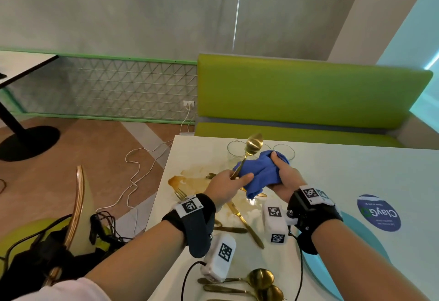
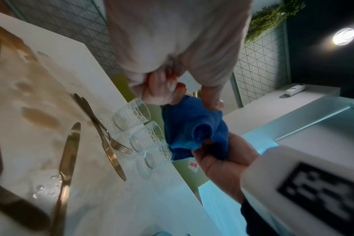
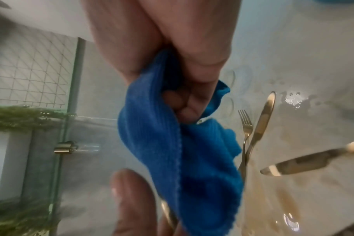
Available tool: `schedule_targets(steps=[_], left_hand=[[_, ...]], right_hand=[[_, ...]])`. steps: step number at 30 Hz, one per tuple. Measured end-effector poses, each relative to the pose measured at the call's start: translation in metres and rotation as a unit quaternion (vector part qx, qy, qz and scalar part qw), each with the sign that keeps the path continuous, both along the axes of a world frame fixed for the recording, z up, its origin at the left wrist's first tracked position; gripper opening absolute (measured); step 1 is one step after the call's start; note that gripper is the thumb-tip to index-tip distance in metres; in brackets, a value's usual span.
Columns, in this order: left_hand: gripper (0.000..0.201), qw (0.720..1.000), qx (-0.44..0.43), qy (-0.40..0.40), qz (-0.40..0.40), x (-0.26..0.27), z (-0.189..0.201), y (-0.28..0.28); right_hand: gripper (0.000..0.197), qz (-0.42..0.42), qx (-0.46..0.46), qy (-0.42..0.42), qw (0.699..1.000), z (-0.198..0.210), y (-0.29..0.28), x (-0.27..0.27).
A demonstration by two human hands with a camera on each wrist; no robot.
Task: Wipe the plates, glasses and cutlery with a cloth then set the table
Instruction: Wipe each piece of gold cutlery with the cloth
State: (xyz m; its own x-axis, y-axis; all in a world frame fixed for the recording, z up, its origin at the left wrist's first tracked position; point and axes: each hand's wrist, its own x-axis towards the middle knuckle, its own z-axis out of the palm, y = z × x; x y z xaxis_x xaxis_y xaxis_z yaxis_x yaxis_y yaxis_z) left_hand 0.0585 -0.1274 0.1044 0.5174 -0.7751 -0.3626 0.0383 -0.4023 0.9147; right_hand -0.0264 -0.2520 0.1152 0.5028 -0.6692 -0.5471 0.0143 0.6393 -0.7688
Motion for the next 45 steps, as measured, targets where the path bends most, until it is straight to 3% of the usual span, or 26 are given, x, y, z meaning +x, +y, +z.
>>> schedule_targets(steps=[4,6,8,11,13,14,16,18,20,23,27,32,35,39,45], left_hand=[[0.028,1.0,0.002,-0.018,0.012,0.005,0.004,-0.002],[0.022,0.999,-0.011,-0.021,0.028,0.006,0.012,-0.002],[0.007,0.999,-0.018,-0.014,0.035,0.008,0.022,-0.004],[0.02,0.999,-0.024,-0.011,0.039,0.011,0.033,-0.008],[0.024,0.999,-0.024,-0.019,0.029,0.012,0.038,-0.009],[0.025,0.999,-0.023,-0.02,0.019,0.012,0.04,-0.008],[0.027,1.0,-0.023,-0.015,0.001,0.012,0.044,-0.007],[0.026,1.0,-0.022,-0.009,-0.014,0.012,0.045,-0.007],[0.019,1.0,-0.022,-0.008,-0.019,0.011,0.047,-0.007],[0.024,0.999,-0.022,-0.001,-0.023,0.011,0.05,-0.005],[0.018,1.0,-0.013,-0.006,-0.022,0.01,0.052,-0.001],[0.03,0.998,0.013,-0.007,0.053,0.019,0.043,0.001],[0.036,0.998,0.03,-0.016,0.058,0.017,0.036,0.003],[0.037,0.999,0.029,-0.034,0.012,0.0,0.028,-0.007],[0.017,1.0,-0.012,0.024,-0.012,-0.014,0.028,-0.014]], right_hand=[[0.034,0.03,-0.016,-0.001,0.999,-0.004,0.004,-0.009],[0.023,0.058,-0.033,0.055,0.996,-0.007,0.005,-0.014],[0.03,0.135,-0.052,0.161,0.976,-0.008,0.008,-0.02],[0.057,0.262,-0.174,0.369,0.875,-0.003,0.006,-0.024],[0.06,0.235,-0.338,0.426,0.805,-0.003,-0.001,-0.024],[0.055,0.21,-0.384,0.387,0.812,-0.003,-0.006,-0.024],[0.038,0.187,-0.345,0.21,0.896,0.0,-0.007,-0.022],[0.052,0.238,-0.262,0.097,0.93,0.004,-0.001,-0.021],[0.055,0.301,-0.248,0.087,0.917,0.004,0.004,-0.02],[0.014,0.334,-0.262,0.116,0.898,0.006,0.011,-0.023],[0.004,0.279,-0.234,0.102,0.926,0.006,0.01,-0.029],[0.03,0.106,-0.221,0.126,0.961,0.006,0.004,-0.03],[0.033,0.005,-0.185,0.079,0.979,0.016,0.0,-0.028],[0.052,0.009,-0.194,0.044,0.98,0.029,0.0,-0.014],[0.042,0.0,-0.151,0.002,0.989,0.025,0.009,0.0]])
